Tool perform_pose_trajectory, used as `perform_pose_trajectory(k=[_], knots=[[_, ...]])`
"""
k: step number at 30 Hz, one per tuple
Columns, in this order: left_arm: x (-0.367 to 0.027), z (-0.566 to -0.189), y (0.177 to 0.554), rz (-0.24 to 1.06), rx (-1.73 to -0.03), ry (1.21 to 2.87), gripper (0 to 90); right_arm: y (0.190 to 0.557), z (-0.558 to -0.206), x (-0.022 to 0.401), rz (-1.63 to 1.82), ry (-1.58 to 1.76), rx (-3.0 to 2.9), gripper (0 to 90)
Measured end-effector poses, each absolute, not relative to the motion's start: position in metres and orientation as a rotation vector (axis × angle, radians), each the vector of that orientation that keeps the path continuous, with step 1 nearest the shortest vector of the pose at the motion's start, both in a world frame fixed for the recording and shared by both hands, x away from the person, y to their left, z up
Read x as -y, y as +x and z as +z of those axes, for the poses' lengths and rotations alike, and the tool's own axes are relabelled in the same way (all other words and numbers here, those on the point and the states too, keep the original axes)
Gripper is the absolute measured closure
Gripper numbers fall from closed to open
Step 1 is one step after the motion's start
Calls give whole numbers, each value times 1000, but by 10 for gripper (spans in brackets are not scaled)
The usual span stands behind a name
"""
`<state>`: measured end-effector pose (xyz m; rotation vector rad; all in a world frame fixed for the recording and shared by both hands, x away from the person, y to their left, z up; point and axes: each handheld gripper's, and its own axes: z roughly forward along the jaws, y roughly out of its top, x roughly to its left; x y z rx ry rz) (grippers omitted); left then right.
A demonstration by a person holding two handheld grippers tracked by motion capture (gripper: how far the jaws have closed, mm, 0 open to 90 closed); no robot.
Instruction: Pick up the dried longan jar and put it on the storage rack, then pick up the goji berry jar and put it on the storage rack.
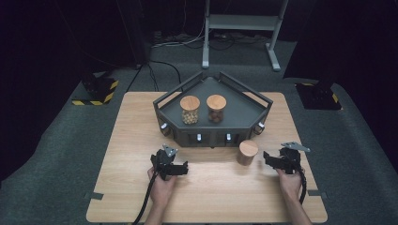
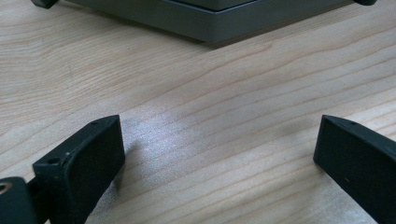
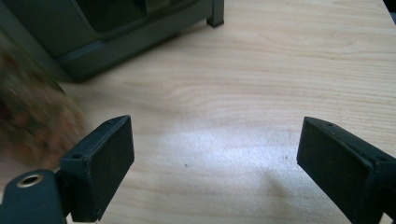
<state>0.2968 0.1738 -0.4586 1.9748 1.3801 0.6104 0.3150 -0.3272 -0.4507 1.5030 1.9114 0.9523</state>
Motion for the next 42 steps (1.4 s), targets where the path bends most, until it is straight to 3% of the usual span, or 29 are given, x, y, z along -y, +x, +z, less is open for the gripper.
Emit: perform_pose_trajectory(k=[31,42], knots=[[-174,-459,297,609,-1381,1974,19,325,-454,325,871,1494,-2003,62],[-175,-458,298,602,-1378,1975,19,325,-439,350,1016,1585,-1978,61]])
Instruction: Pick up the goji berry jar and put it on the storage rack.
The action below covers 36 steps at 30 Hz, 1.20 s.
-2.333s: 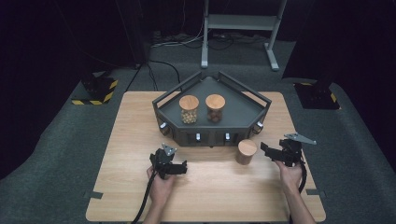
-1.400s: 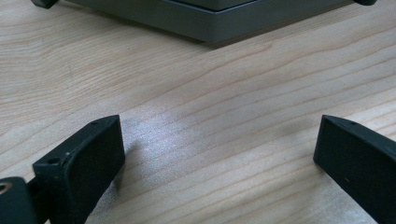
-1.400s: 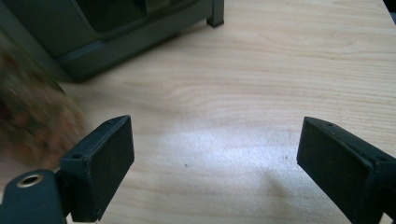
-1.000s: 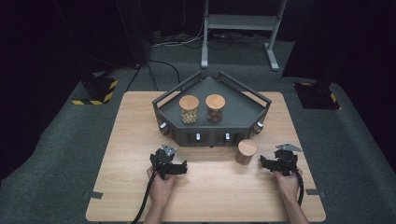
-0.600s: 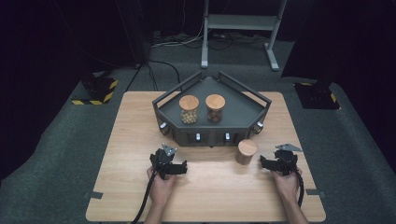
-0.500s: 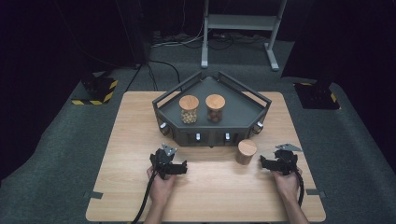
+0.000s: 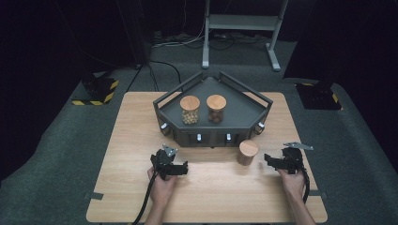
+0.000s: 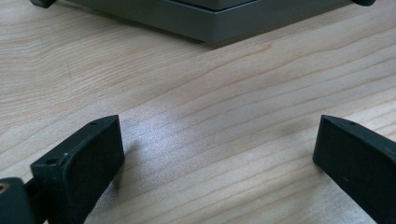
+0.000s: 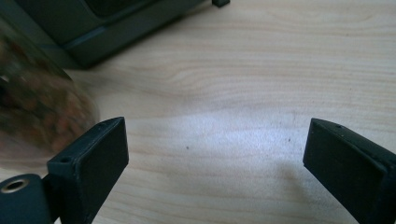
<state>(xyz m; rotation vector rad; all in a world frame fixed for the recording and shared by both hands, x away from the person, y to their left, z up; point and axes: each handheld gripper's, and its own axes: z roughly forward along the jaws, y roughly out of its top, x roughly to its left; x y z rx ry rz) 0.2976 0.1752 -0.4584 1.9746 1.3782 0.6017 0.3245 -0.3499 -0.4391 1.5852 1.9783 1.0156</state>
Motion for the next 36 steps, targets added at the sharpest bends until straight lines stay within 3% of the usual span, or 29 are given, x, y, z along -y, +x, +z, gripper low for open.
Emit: perform_pose_trajectory(k=[12,36], knots=[[-175,-458,298,601,-1377,1976,18,322,-417,358,1168,1554,-1977,58],[-176,-458,298,600,-1375,1976,18,318,-397,335,1270,1354,-2069,53]])
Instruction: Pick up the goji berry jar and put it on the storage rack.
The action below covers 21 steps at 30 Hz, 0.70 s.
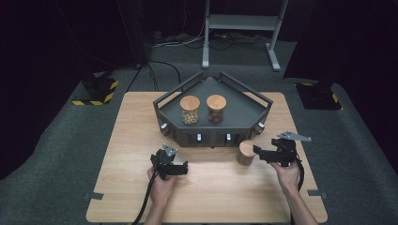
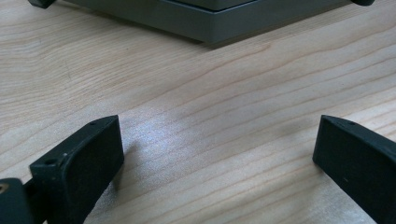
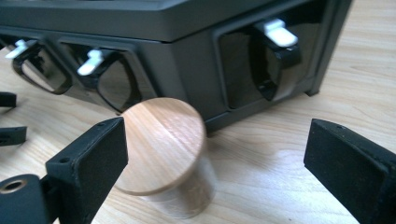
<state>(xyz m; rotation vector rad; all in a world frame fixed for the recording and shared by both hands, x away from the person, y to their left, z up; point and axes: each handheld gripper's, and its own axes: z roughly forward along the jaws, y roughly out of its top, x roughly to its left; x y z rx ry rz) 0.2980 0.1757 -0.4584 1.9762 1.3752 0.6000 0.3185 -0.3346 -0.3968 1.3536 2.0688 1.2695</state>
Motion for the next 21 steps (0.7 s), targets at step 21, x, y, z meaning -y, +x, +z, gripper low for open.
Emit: perform_pose_trajectory(k=[21], knots=[[-176,-458,298,600,-1375,1977,18,308,-396,303,1182,1167,-2144,50]])
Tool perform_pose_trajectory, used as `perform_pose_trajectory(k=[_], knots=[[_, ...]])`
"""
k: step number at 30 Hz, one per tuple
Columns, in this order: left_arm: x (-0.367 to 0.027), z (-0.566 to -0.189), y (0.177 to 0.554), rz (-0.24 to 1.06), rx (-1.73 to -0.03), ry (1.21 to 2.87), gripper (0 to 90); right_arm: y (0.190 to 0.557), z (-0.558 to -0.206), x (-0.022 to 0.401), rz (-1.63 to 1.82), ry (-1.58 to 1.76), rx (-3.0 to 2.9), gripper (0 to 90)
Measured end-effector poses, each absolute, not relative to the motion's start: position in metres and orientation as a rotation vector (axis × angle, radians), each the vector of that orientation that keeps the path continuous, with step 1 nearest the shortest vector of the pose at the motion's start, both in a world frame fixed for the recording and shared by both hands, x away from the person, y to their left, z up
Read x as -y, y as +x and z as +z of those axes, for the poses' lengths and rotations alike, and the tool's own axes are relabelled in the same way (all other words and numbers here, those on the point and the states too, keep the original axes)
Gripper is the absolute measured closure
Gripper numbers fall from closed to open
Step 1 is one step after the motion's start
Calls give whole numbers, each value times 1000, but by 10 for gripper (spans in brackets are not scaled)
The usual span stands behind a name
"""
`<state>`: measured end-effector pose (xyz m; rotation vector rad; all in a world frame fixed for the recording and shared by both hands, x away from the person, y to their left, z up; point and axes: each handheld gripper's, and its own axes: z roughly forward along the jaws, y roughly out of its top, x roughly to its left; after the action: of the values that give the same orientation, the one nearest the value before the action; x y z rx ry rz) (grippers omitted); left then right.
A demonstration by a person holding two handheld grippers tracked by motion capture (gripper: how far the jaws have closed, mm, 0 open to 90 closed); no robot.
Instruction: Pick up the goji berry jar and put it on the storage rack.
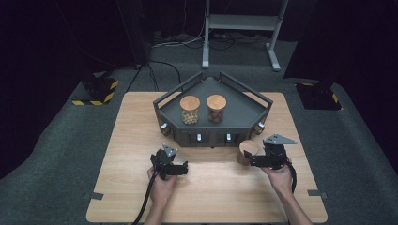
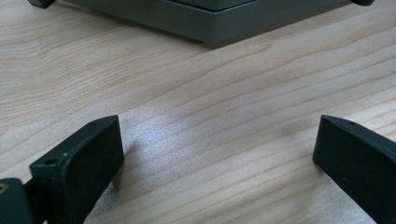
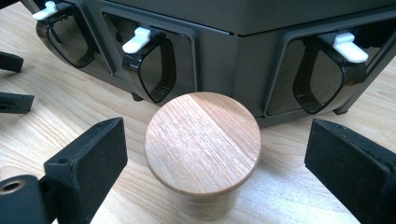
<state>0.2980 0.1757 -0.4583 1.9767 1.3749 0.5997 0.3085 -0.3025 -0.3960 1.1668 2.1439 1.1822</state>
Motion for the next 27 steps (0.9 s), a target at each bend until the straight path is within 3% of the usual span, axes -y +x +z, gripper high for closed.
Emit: perform_pose_trajectory(k=[27], knots=[[-176,-458,298,600,-1375,1977,18,316,-417,283,1113,1176,-2186,78]])
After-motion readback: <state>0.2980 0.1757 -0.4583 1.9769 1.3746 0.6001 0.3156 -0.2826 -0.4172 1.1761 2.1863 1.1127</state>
